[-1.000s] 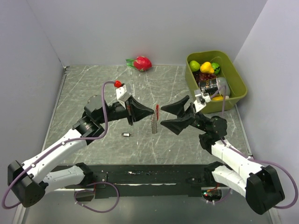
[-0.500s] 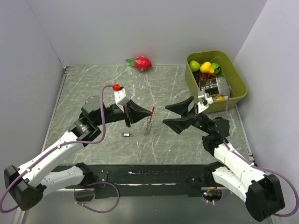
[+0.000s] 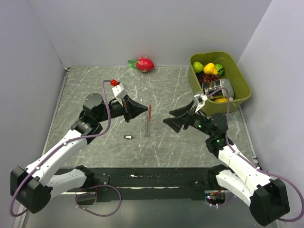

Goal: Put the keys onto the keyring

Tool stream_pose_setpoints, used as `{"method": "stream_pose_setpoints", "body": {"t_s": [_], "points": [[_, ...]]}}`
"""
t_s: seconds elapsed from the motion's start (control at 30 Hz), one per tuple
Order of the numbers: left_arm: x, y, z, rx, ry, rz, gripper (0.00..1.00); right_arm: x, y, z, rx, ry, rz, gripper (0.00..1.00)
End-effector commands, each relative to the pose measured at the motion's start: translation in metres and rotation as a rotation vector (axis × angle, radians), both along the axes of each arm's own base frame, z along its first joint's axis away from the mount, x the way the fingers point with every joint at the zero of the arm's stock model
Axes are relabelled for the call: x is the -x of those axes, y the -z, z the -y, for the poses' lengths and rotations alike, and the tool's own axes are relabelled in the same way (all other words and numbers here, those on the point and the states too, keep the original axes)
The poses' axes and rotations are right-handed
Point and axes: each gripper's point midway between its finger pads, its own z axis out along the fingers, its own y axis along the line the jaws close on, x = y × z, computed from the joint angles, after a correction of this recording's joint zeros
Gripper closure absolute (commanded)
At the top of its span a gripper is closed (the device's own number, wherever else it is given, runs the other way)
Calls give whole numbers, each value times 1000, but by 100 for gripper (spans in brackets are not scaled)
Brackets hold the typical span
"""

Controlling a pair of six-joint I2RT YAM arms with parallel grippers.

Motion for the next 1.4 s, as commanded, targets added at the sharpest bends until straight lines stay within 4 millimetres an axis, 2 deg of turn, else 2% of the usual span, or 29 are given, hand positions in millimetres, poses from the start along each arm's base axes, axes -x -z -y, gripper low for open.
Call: {"method": "stream_pose_setpoints", "body": {"t_s": [0.0,0.07,0.1,0.17,0.23,0.27,0.3,0.37,0.43,0.47,0.5,0.63,0.67,0.73,0.77,0.83,0.9,0.93,1.0,1.03,1.07,1.13,1.2,1.23,1.3,1.33,1.37], "points": [[-13,-3,-14,60,-26,-23,99,-11,4,3,46,43,-27,0],[-17,2,-21,76,-44,-62,99,-15,17,2,75,43,-68,0],[-25,4,-31,83,-80,-74,99,-17,19,1,84,45,-81,0],[-27,6,-43,111,-100,-108,99,-22,35,0,115,49,-135,0],[-36,6,-62,140,-151,-142,99,-26,39,-2,130,45,-160,0],[-35,6,-69,146,-163,-149,99,-28,51,-5,154,38,-196,0],[-42,8,-82,155,-207,-172,99,-30,50,-6,160,36,-197,0],[-42,6,-93,163,-234,-176,99,-32,66,-13,204,32,-242,0],[-46,7,-108,169,-279,-202,99,-36,69,-20,239,30,-260,0],[-44,6,-112,169,-285,-205,99,-33,86,-26,297,20,-306,0],[-45,6,-119,167,-298,-207,99,-37,81,-30,310,20,-295,0],[-45,16,-142,132,-372,-246,99,-36,100,-50,416,9,-328,0],[-47,14,-153,130,-413,-234,99,-34,95,-60,426,-6,-316,0],[-46,19,-162,117,-437,-243,99,-34,108,-66,475,-9,-341,0],[-47,20,-171,120,-466,-242,99,-36,103,-72,478,-12,-334,0],[-45,23,-176,126,-467,-252,99,-32,116,-79,529,-21,-352,0],[-47,27,-184,139,-489,-264,99,-29,115,-90,554,-32,-343,0],[-47,29,-186,142,-492,-269,99,-30,127,-90,604,-13,-358,0],[-50,33,-191,161,-509,-286,99,-35,124,-98,637,1,-344,0],[-50,34,-192,165,-504,-292,99,-31,140,-102,707,5,-354,0],[-51,36,-195,172,-514,-302,99,-34,133,-108,715,11,-334,0],[-52,36,-197,178,-519,-307,99,-30,145,-118,780,6,-324,1],[-52,37,-199,179,-525,-306,99,-34,145,-125,816,29,-306,2],[-52,37,-199,179,-527,-306,99,-34,154,-128,848,26,-309,5],[-52,37,-201,180,-535,-307,99,-32,154,-139,868,17,-299,10],[-52,38,-201,181,-536,-307,99,-31,164,-143,893,11,-311,13],[-52,38,-201,183,-538,-309,99,-31,161,-152,891,2,-302,15]]}}
